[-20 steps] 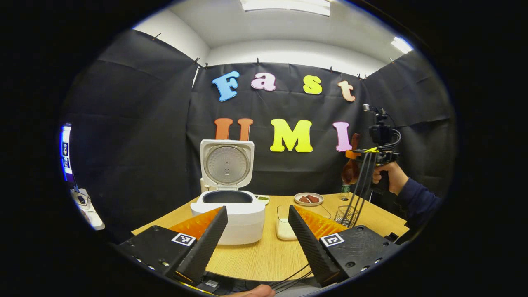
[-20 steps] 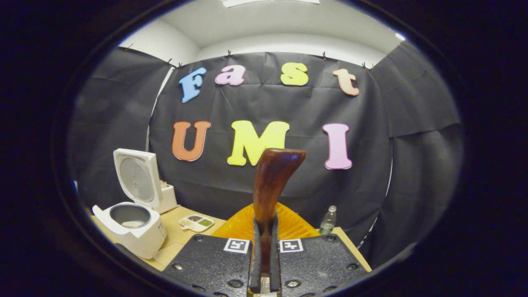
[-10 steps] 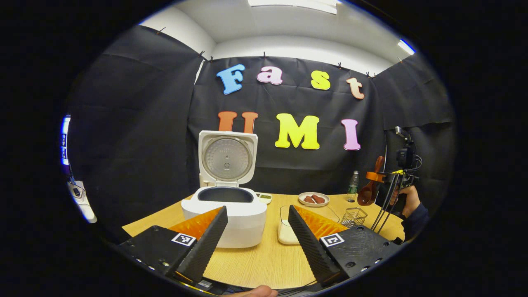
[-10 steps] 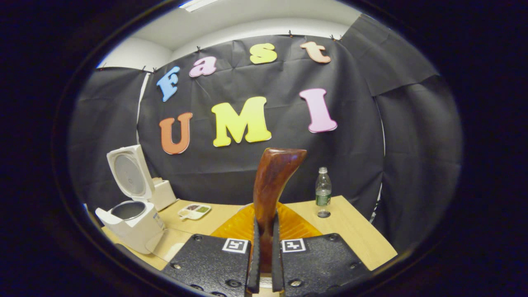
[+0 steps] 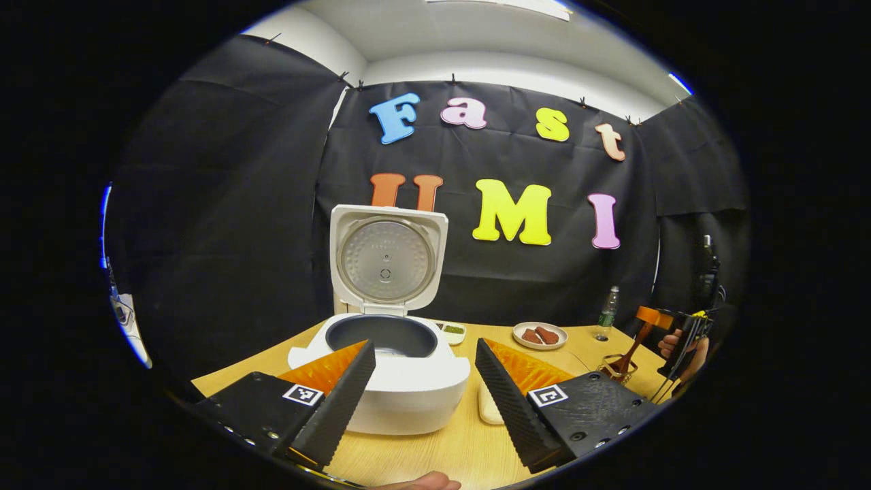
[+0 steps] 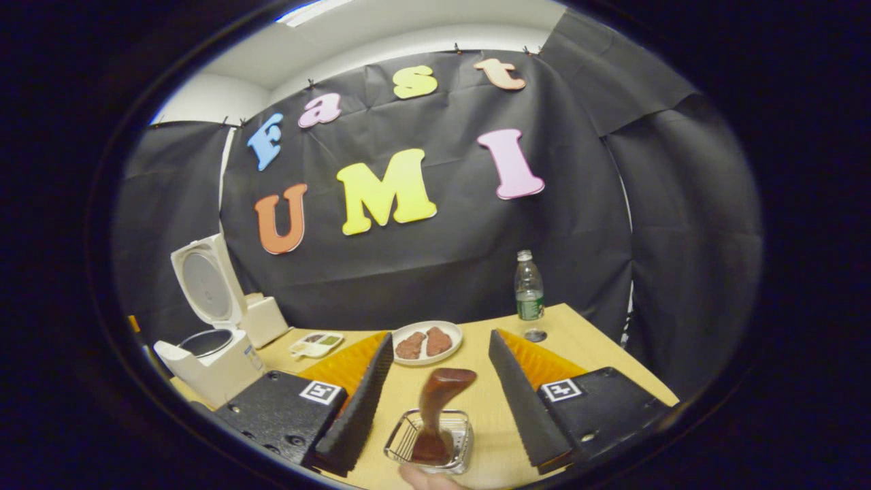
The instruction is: Close the left gripper, press the button to open the rice cooker; take a wooden spoon from the chopstick holder with the right hand, scoop a spoonful of rice and pour it into the rice cooker, then put the wooden spoon back into the chopstick holder.
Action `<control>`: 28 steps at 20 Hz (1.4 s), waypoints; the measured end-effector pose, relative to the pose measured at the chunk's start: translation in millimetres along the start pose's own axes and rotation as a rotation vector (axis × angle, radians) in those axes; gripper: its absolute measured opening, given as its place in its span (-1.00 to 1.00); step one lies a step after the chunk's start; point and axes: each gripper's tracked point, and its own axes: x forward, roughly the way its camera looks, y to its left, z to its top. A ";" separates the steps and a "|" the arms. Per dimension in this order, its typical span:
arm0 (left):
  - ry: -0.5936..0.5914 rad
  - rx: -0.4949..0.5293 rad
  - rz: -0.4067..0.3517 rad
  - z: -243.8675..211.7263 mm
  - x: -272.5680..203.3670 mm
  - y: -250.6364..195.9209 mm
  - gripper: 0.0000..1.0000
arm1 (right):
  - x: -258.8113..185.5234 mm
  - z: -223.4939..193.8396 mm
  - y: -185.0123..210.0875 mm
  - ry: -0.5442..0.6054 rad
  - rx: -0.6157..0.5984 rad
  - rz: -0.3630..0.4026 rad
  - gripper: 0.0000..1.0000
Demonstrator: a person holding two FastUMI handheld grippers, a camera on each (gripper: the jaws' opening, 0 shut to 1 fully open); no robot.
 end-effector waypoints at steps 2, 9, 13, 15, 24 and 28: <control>0.000 -0.006 0.000 10.9 17.2 8.4 0.89 | -16.0 3.5 -7.2 -0.005 -0.008 -0.047 0.98; -0.032 0.039 0.048 66.2 60.7 44.7 0.89 | -80.0 9.8 13.5 -0.034 -0.099 -0.053 1.00; -0.067 0.085 0.069 107.2 79.7 55.0 0.89 | -108.1 25.5 37.8 -0.061 -0.115 -0.021 0.90; -0.058 0.082 0.078 124.2 91.9 61.5 0.89 | -121.3 28.2 47.9 -0.067 -0.132 -0.009 1.00; -0.069 0.069 0.066 186.9 195.9 77.7 0.89 | -133.6 44.6 78.1 -0.039 -0.191 0.059 1.00; -0.050 0.045 0.056 193.1 249.0 80.7 0.89 | -139.5 54.4 83.2 -0.076 -0.201 0.067 1.00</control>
